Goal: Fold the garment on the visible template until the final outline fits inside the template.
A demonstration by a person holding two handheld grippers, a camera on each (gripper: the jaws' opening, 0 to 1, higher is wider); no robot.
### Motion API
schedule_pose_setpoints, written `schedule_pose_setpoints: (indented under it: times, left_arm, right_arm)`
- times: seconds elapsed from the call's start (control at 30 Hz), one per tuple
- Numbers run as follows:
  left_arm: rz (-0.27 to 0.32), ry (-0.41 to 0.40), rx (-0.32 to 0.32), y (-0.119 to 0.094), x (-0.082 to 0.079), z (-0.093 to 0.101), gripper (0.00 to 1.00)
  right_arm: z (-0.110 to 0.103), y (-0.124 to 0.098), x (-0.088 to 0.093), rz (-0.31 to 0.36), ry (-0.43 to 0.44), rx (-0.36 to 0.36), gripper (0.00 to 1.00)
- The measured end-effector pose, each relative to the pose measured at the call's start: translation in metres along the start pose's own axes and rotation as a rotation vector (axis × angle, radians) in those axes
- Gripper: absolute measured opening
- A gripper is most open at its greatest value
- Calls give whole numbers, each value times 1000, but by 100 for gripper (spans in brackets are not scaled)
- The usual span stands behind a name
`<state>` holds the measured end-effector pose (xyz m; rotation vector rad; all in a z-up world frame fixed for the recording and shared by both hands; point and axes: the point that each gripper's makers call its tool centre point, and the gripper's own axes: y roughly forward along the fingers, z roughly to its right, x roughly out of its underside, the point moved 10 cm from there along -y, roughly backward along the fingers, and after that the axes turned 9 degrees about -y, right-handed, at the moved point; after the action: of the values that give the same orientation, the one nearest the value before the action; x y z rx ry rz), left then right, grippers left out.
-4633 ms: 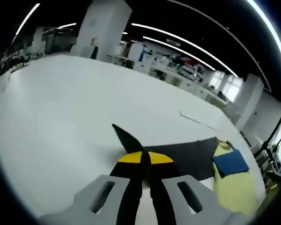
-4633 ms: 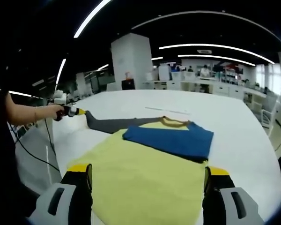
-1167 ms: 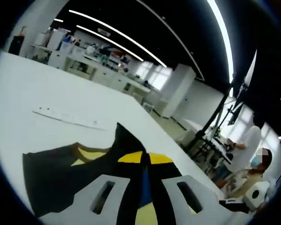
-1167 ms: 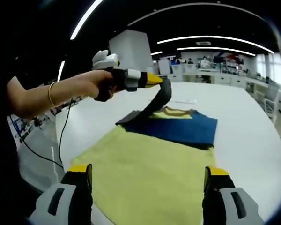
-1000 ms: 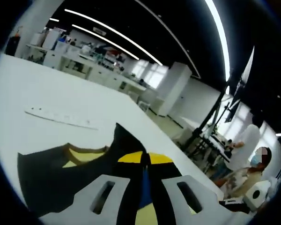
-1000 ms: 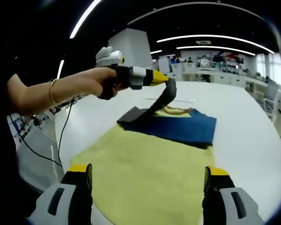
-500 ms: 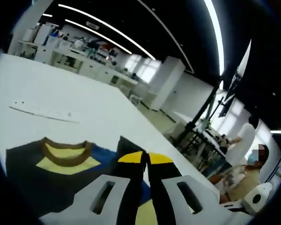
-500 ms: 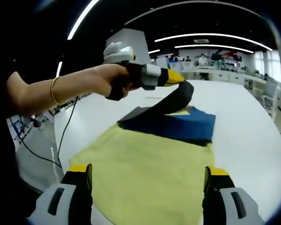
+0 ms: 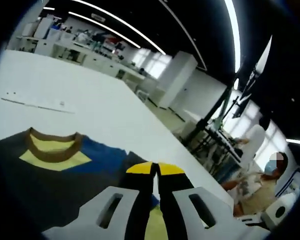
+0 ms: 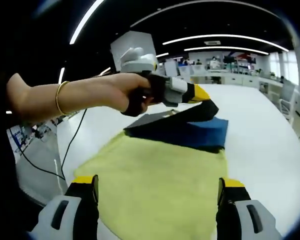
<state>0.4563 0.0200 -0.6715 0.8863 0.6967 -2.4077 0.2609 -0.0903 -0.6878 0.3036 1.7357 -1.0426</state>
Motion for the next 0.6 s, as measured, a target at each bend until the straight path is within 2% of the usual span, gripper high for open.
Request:
schedule_pose_setpoints:
  times: [0.27,0.37,0.4,0.6]
  left_arm:
    - [-70,36,-27,11,18,-8,0]
    - [-91,36,-16,14,22,-9,0]
    - [-120,20,-4,16,26,-10,0]
    - [-168,47,-15,20,40,-13,0]
  right_arm:
    - [0,1,3,-4,9,-3,99]
    - [0,1,4,-5,12,-3,99]
    - [0,1,4,-8,14,-3,99]
    - [2,-1,4,-4,18,8,99]
